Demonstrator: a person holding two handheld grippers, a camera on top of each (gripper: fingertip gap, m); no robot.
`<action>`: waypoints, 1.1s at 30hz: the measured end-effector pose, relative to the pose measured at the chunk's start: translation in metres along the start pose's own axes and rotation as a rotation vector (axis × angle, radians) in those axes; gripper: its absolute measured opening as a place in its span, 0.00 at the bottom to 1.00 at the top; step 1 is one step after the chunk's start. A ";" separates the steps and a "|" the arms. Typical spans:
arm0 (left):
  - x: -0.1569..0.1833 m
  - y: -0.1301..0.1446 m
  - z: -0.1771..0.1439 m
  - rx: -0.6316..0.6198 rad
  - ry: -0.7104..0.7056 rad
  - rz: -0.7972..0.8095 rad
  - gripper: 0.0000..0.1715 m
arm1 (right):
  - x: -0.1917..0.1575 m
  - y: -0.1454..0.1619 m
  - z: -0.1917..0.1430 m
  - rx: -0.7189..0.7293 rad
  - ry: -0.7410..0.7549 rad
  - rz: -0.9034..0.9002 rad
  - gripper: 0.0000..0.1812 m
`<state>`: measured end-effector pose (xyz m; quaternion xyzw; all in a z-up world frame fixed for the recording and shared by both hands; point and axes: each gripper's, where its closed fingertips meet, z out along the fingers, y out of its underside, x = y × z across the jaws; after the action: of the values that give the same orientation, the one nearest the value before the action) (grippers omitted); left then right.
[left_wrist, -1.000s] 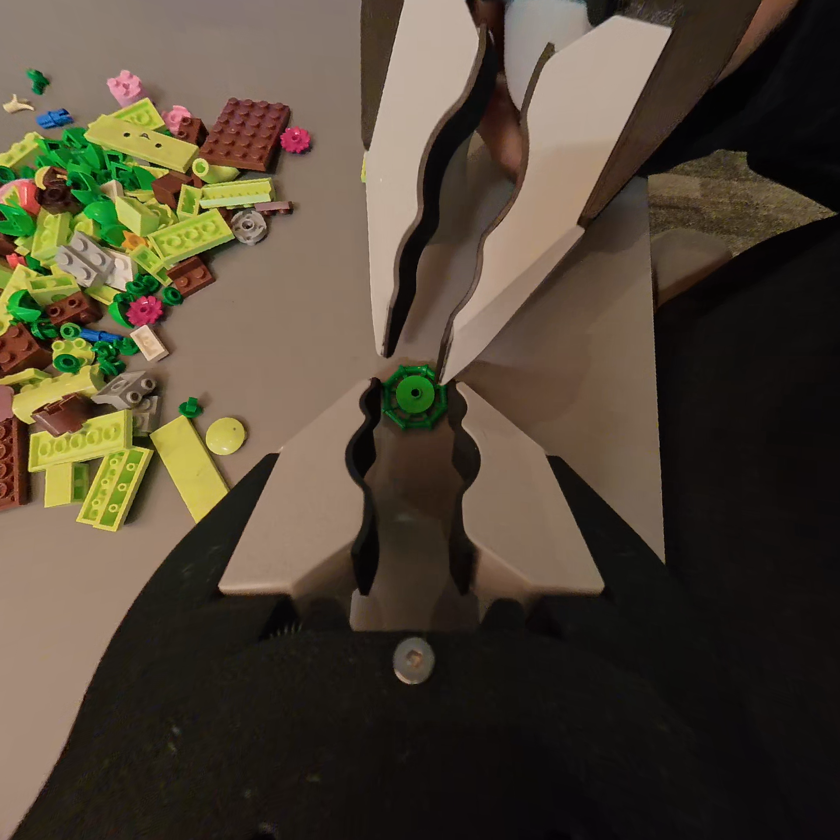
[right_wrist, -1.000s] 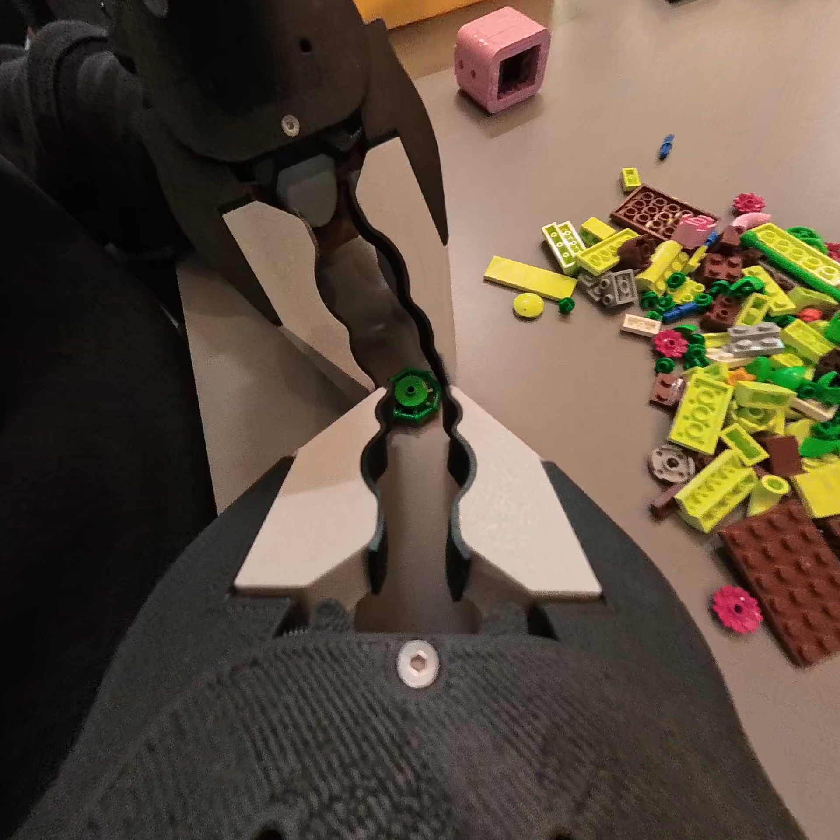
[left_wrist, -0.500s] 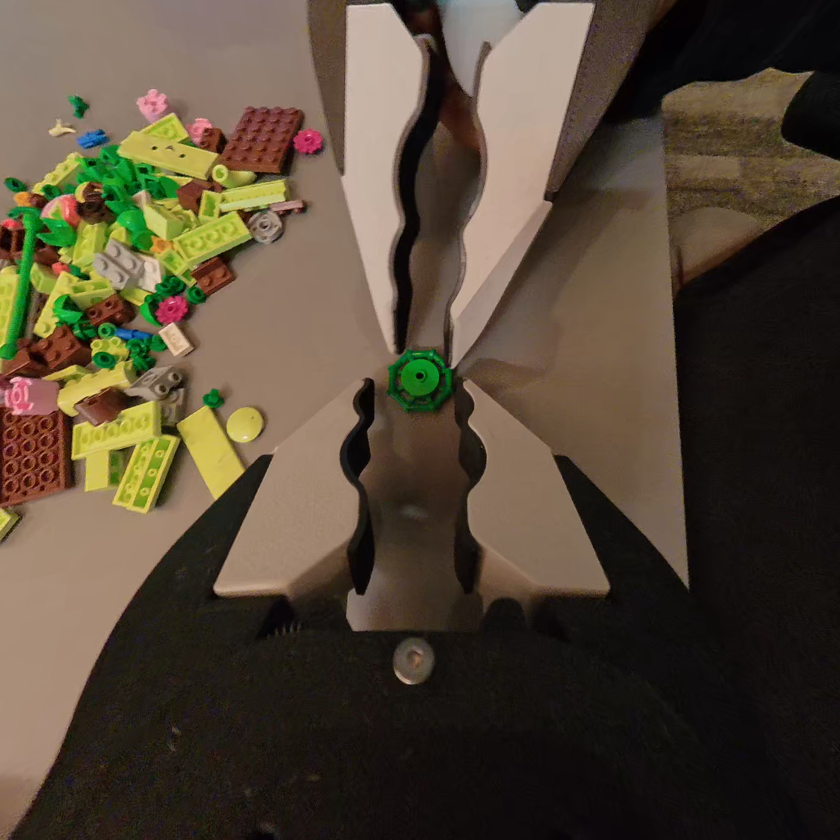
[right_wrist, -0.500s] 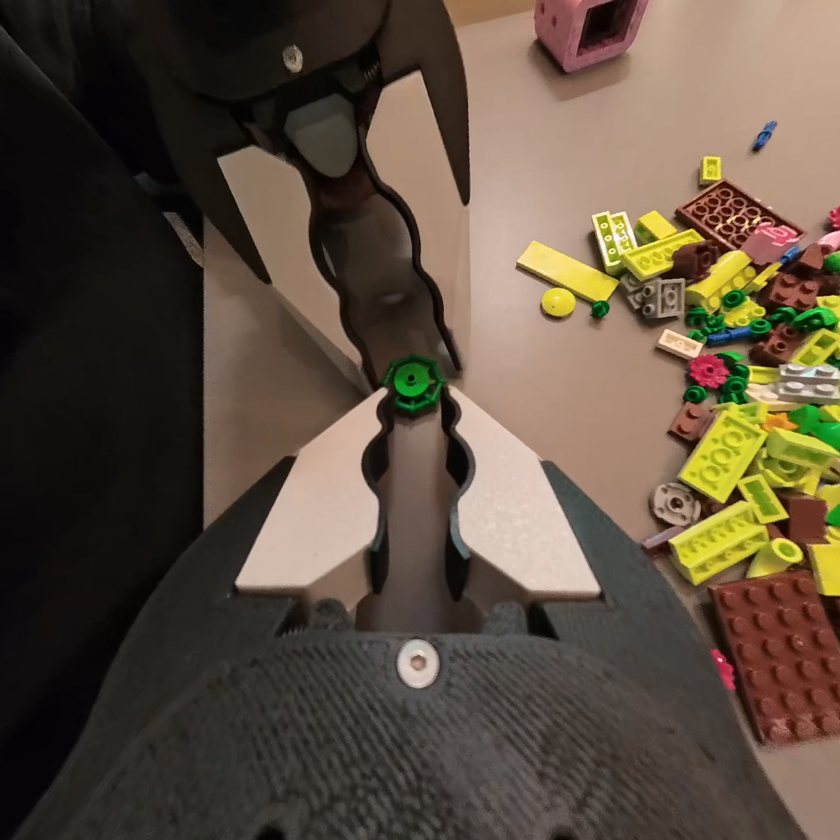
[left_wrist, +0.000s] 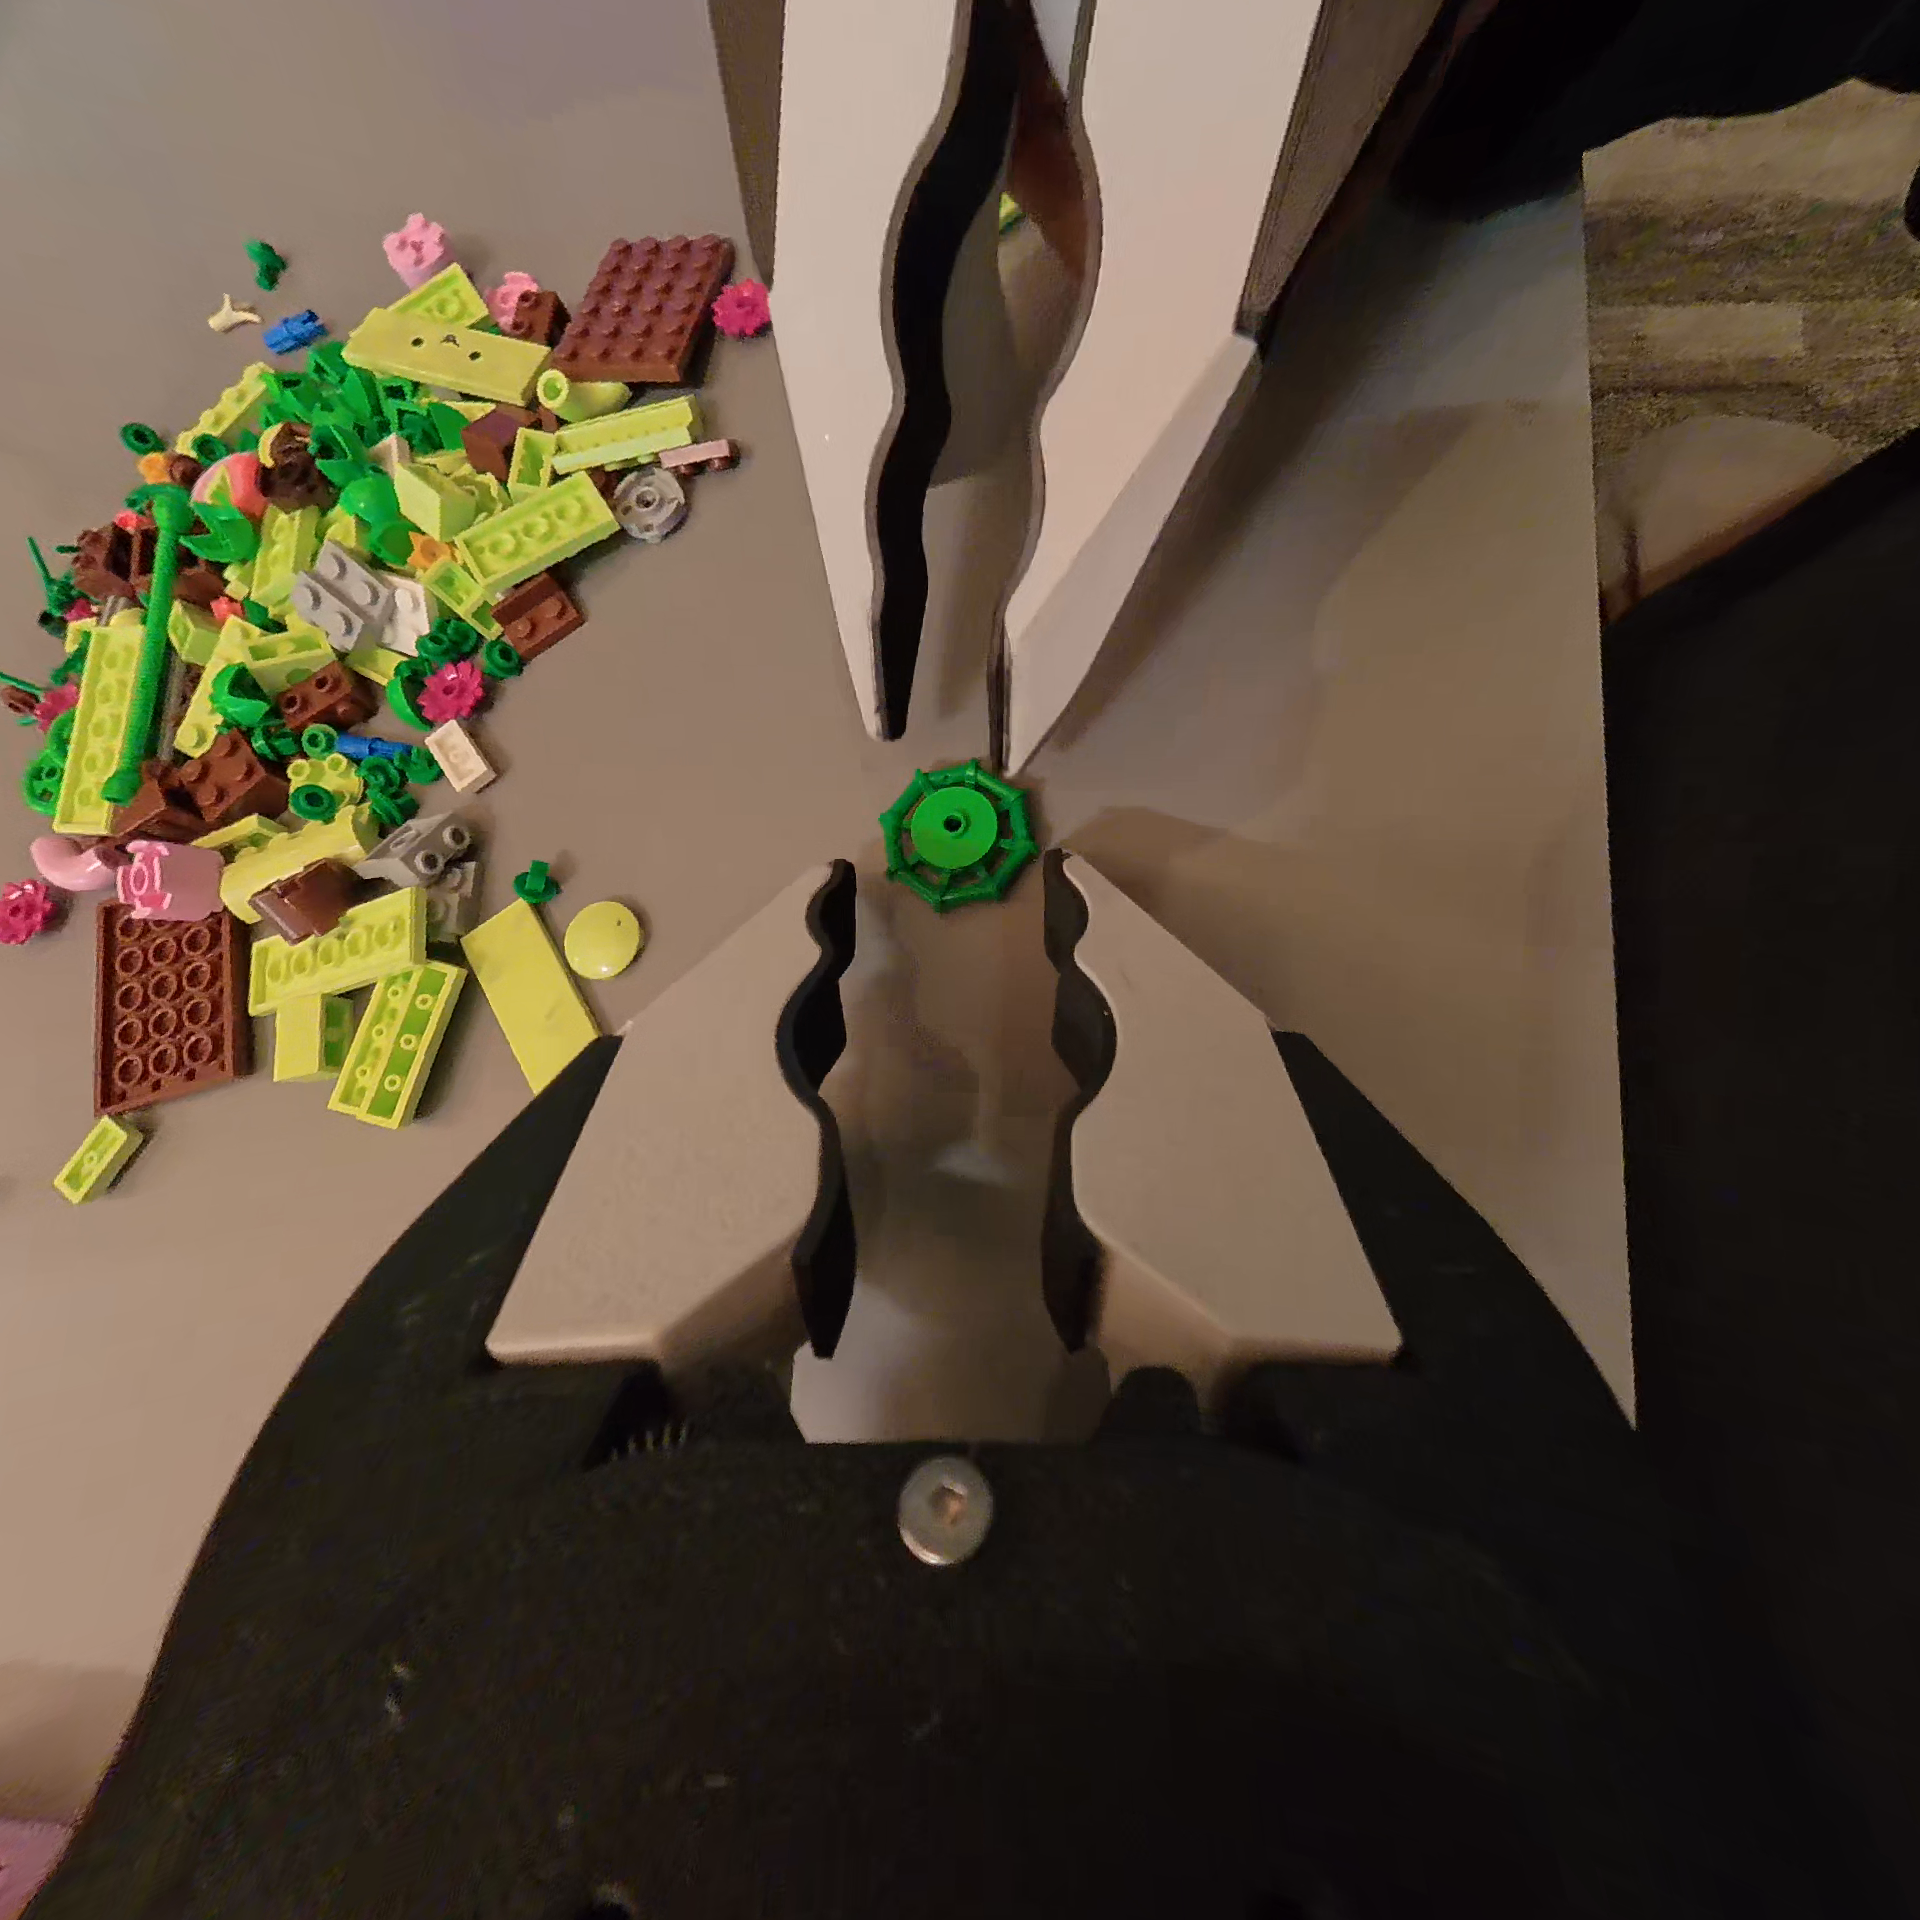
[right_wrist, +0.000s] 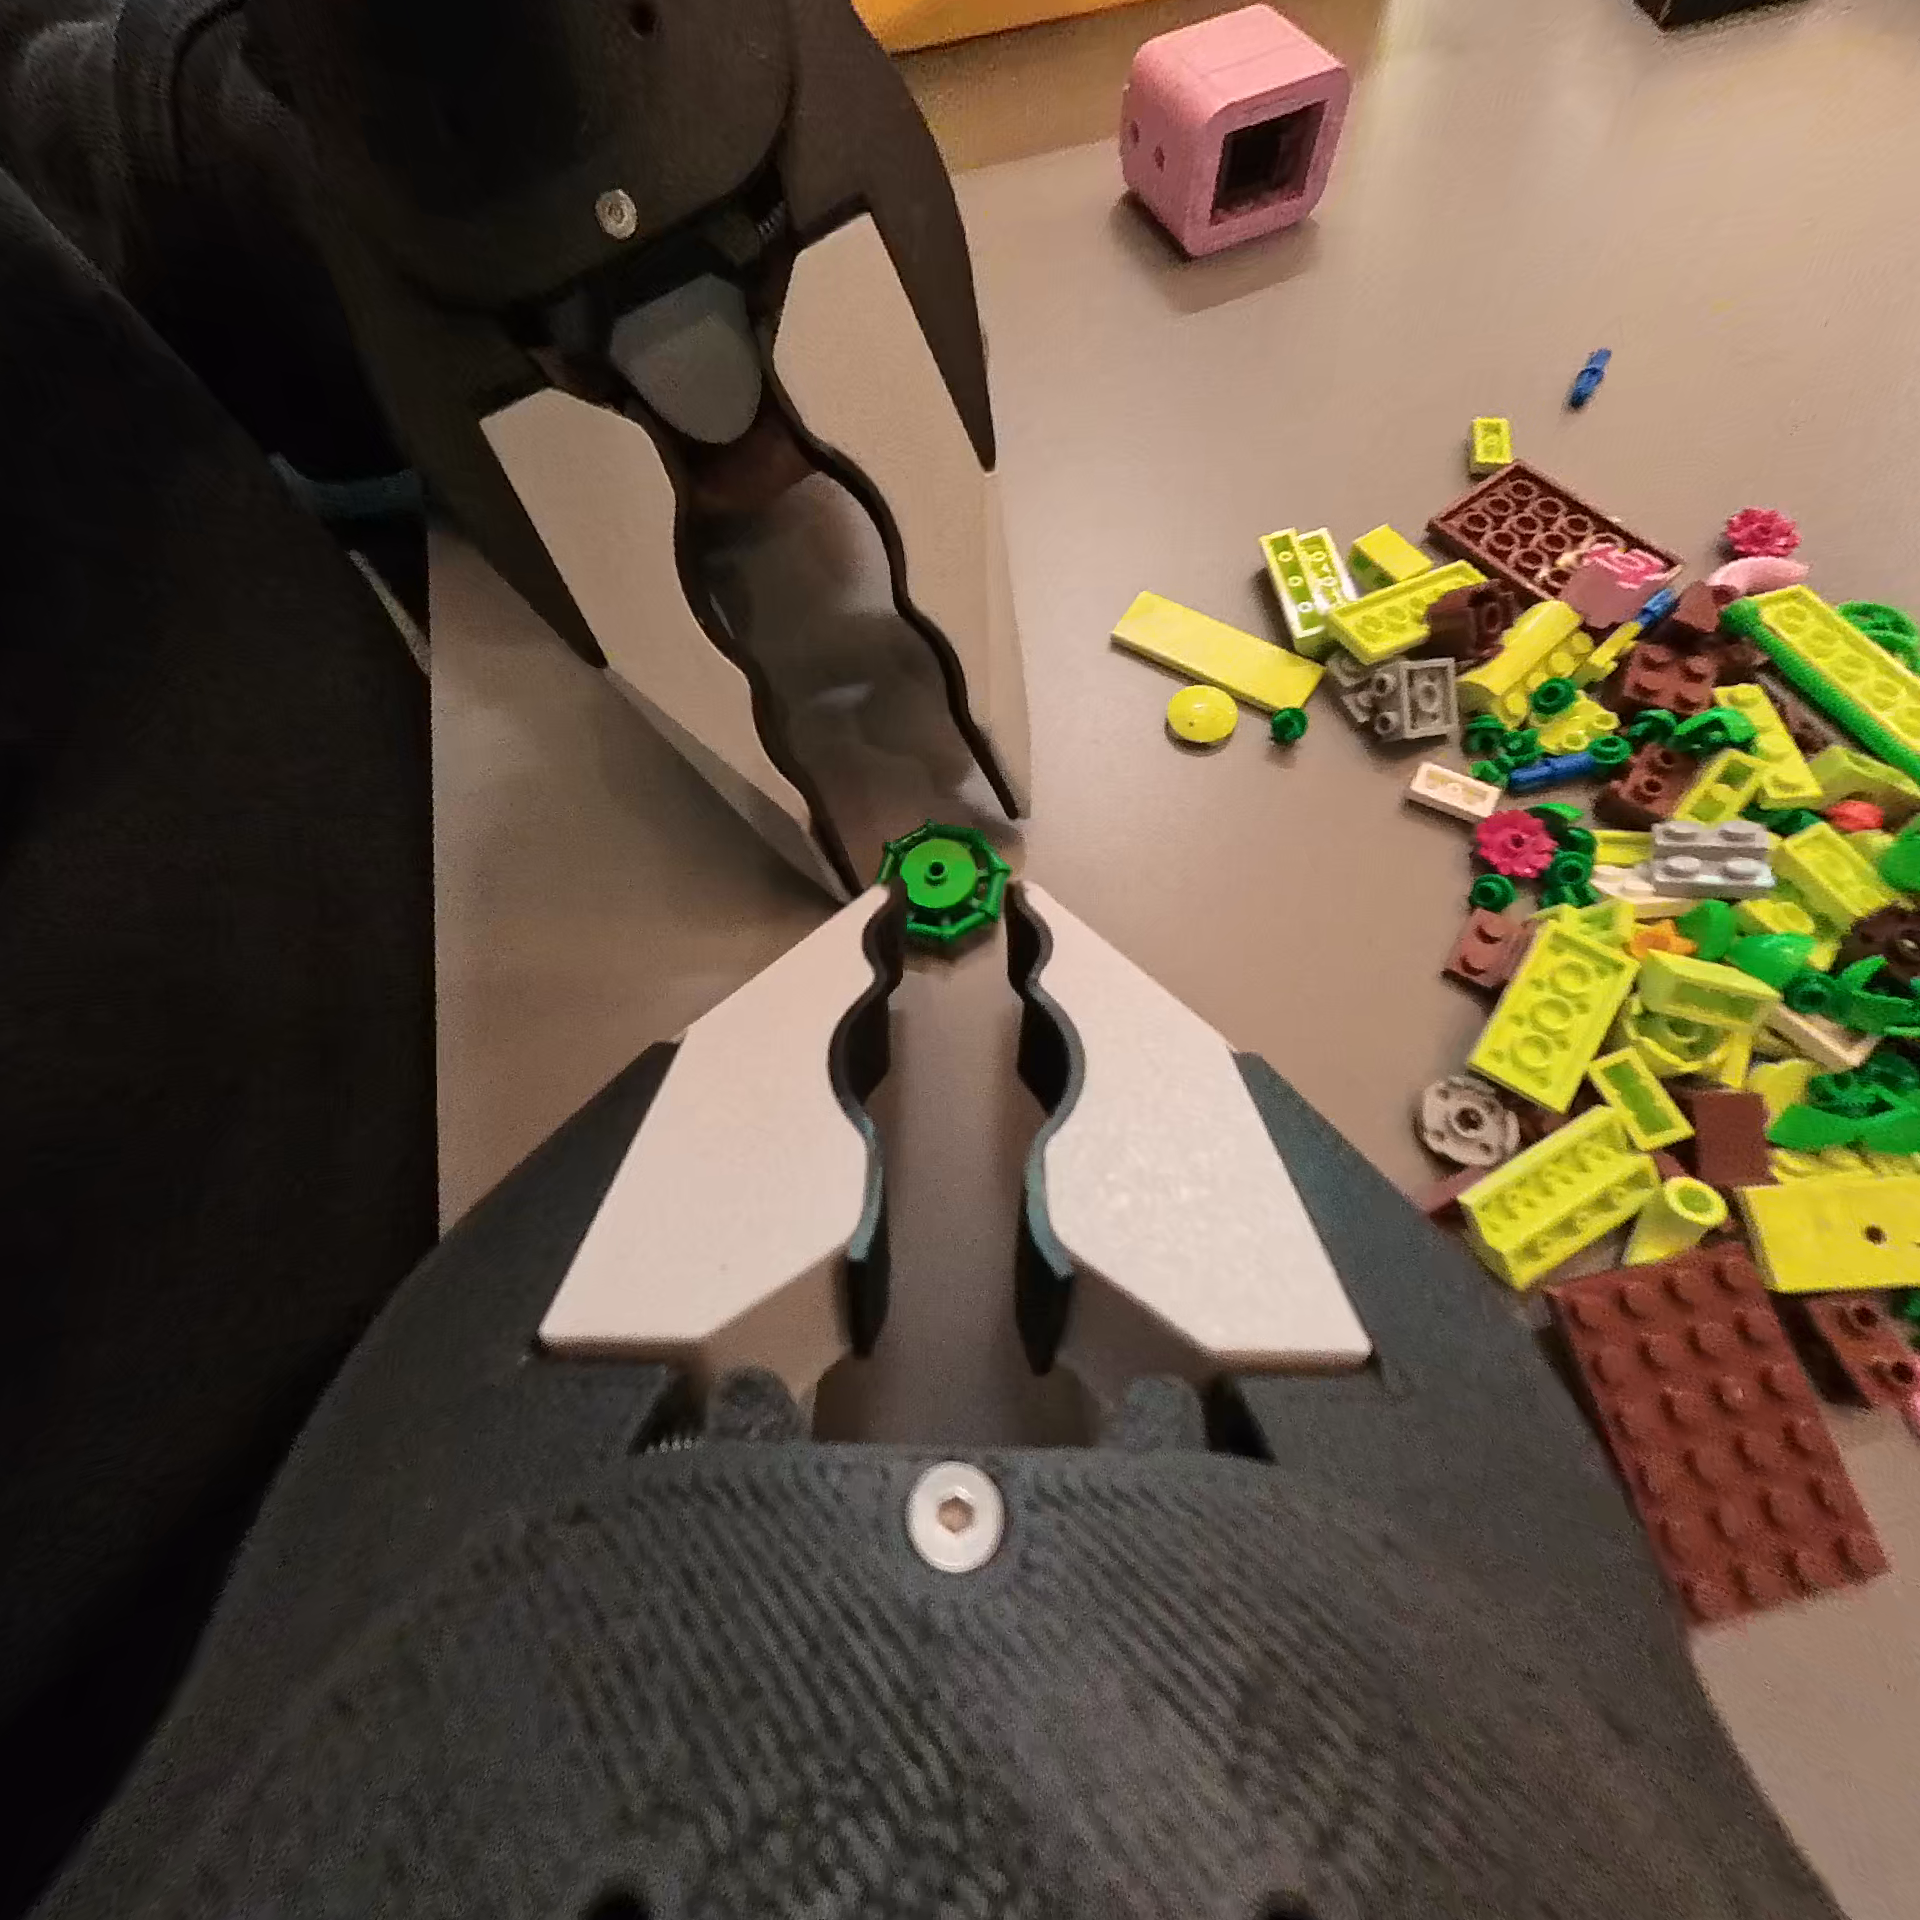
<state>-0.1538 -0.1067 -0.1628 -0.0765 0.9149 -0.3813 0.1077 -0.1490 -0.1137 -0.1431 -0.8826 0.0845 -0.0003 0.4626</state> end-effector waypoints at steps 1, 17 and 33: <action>0.000 -0.001 0.000 0.000 0.006 0.000 0.22 | -0.001 0.001 0.002 -0.010 -0.006 -0.012 0.09; 0.005 -0.006 0.007 0.000 0.095 -0.013 0.17 | -0.006 0.004 0.013 -0.066 -0.068 -0.086 0.07; 0.009 -0.006 0.007 -0.005 0.170 -0.049 0.17 | -0.011 0.006 0.011 -0.160 -0.286 -0.328 0.09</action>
<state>-0.1602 -0.1169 -0.1645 -0.0666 0.9196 -0.3868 0.0199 -0.1601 -0.1062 -0.1533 -0.9093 -0.1268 0.0565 0.3924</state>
